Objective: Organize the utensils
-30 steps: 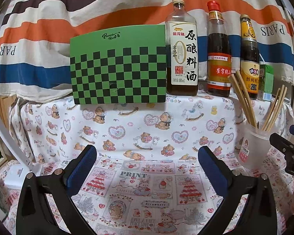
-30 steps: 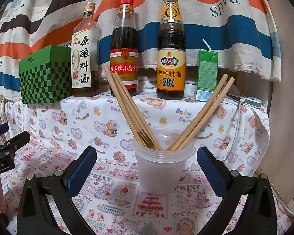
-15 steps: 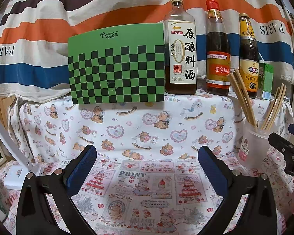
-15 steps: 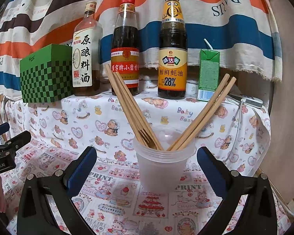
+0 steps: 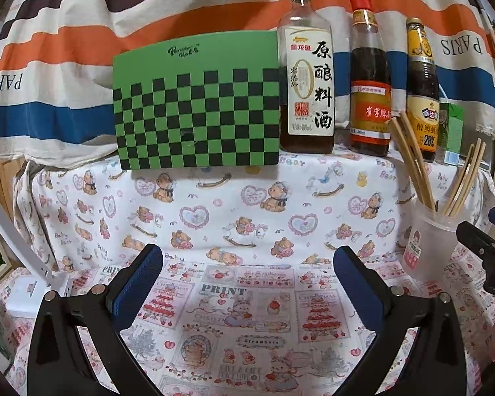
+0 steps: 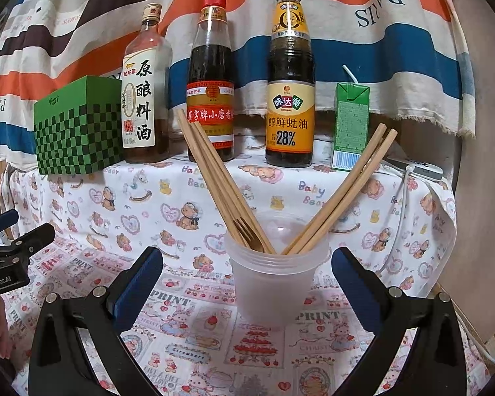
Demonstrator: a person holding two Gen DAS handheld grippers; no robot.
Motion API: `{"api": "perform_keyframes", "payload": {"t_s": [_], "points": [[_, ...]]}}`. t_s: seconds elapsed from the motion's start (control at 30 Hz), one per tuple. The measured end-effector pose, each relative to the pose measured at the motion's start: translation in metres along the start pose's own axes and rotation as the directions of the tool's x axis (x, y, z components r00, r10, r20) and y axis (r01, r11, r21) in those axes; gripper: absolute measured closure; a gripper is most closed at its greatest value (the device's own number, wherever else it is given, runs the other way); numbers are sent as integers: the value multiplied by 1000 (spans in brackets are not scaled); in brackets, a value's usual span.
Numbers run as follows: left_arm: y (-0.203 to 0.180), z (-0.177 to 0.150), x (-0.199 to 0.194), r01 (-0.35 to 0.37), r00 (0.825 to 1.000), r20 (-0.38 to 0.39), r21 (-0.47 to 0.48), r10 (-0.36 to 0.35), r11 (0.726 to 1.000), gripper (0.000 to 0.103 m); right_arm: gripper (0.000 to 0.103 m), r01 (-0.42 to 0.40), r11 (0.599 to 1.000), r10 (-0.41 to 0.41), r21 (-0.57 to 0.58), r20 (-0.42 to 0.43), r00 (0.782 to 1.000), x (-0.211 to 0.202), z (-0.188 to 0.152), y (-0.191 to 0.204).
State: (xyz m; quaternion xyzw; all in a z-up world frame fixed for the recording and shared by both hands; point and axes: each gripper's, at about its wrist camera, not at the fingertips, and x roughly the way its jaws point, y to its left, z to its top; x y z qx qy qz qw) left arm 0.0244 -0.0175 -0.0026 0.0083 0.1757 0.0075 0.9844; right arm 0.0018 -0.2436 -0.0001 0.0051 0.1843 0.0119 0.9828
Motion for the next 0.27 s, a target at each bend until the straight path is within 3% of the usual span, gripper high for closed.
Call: {"api": "perform_keyframes", "payload": {"t_s": [0.17, 0.27], "points": [[1, 0, 0, 3, 1000, -2, -2, -3, 1000, 1, 0, -3, 1000, 3, -2, -2, 1000, 0, 0, 0], [-2, 0, -6, -44, 998, 34, 7, 44, 999, 0, 0, 10, 1000, -10, 3, -2, 1000, 0, 1, -1]]}}
